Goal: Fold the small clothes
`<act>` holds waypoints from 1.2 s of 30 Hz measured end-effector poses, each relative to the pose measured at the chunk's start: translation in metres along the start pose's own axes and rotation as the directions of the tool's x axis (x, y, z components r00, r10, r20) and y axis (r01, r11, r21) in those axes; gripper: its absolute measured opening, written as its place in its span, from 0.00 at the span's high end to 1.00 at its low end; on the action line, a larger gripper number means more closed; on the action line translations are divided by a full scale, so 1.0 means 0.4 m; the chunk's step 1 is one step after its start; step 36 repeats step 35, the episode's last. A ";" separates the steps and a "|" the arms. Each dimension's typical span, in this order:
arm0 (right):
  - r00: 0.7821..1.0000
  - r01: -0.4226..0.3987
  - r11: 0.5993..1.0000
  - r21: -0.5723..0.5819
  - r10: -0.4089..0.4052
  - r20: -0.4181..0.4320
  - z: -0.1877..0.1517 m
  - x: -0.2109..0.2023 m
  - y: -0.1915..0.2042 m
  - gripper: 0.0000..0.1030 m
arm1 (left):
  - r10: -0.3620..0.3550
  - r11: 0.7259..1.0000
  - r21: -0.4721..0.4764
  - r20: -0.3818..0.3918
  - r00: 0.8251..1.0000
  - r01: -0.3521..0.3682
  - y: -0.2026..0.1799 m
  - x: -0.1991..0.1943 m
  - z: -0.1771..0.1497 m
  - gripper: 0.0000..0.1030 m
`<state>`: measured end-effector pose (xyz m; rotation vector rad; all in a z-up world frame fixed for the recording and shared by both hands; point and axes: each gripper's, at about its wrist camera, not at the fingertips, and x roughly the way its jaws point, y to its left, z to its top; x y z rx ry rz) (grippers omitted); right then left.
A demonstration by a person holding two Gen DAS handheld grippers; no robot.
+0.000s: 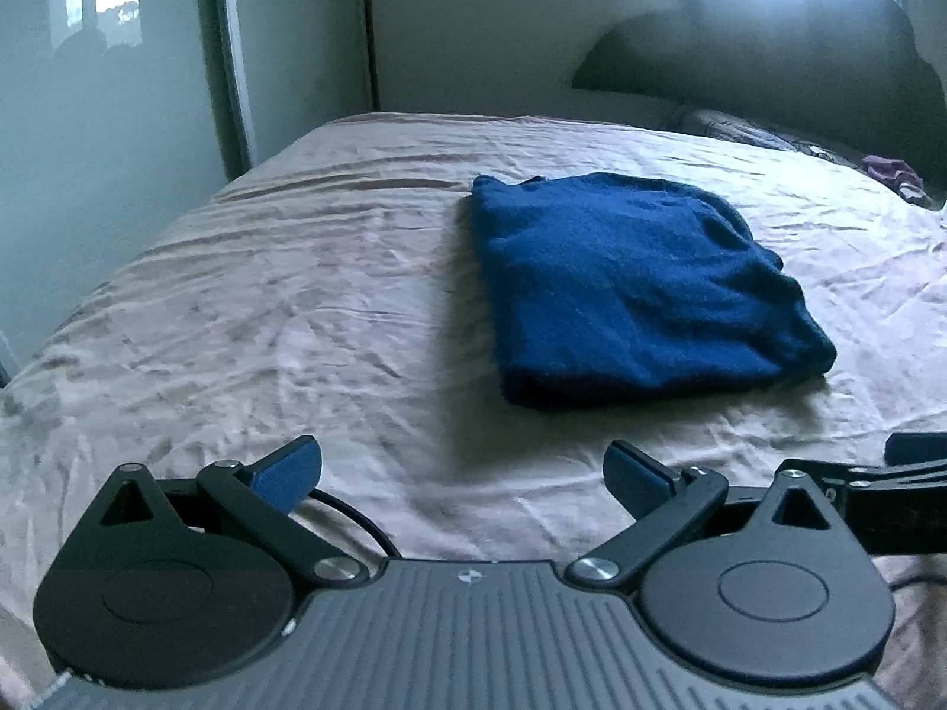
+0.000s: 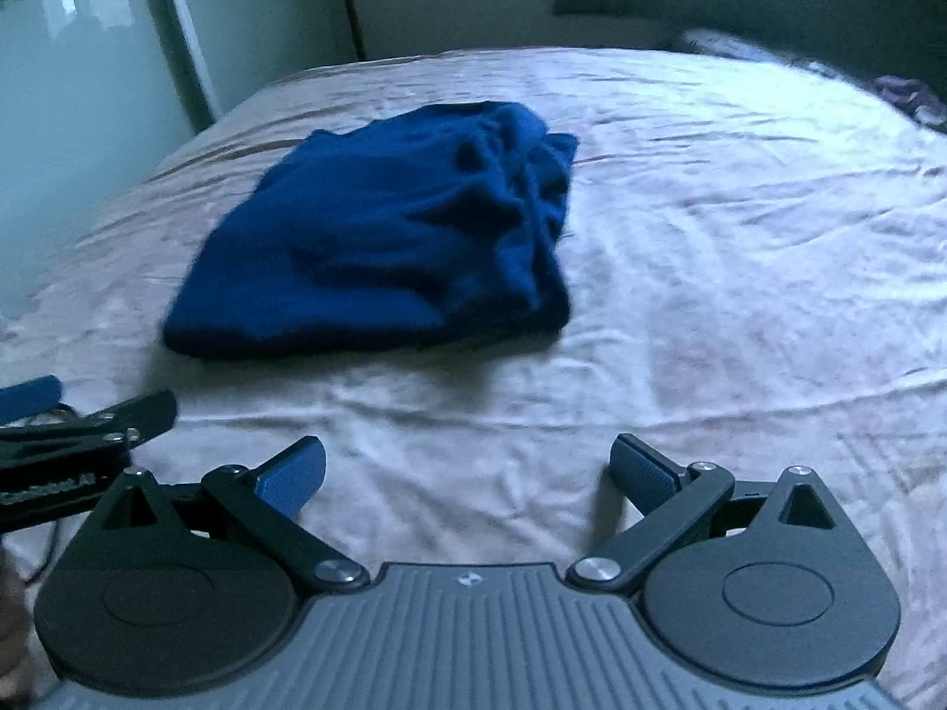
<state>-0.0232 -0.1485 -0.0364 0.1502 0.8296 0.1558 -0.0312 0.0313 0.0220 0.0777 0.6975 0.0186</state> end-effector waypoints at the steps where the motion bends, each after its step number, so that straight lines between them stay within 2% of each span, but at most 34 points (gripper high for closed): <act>1: 1.000 -0.018 1.000 0.004 0.018 0.005 -0.001 -0.010 0.003 0.00 | 0.003 1.000 -0.006 0.003 1.000 -0.003 0.004 -0.008 0.002 0.00; 4: 0.999 -0.048 0.999 -0.011 0.049 0.018 -0.006 -0.032 0.018 0.00 | 0.011 1.000 0.001 0.006 1.000 -0.011 0.005 -0.022 0.007 0.00; 11: 0.999 -0.047 0.998 -0.043 0.048 0.018 -0.009 -0.034 0.034 0.00 | 0.020 1.000 0.006 0.014 1.000 -0.020 0.000 -0.033 0.009 0.00; 24: 0.999 -0.039 0.998 -0.056 0.041 0.030 -0.020 -0.047 0.030 0.00 | -0.007 1.000 -0.022 -0.004 1.000 0.007 0.005 -0.036 0.008 0.00; 36: 0.999 -0.045 0.996 -0.073 0.047 0.020 -0.023 -0.038 0.030 0.00 | -0.007 1.000 0.007 0.001 1.000 0.007 -0.012 -0.035 0.003 0.00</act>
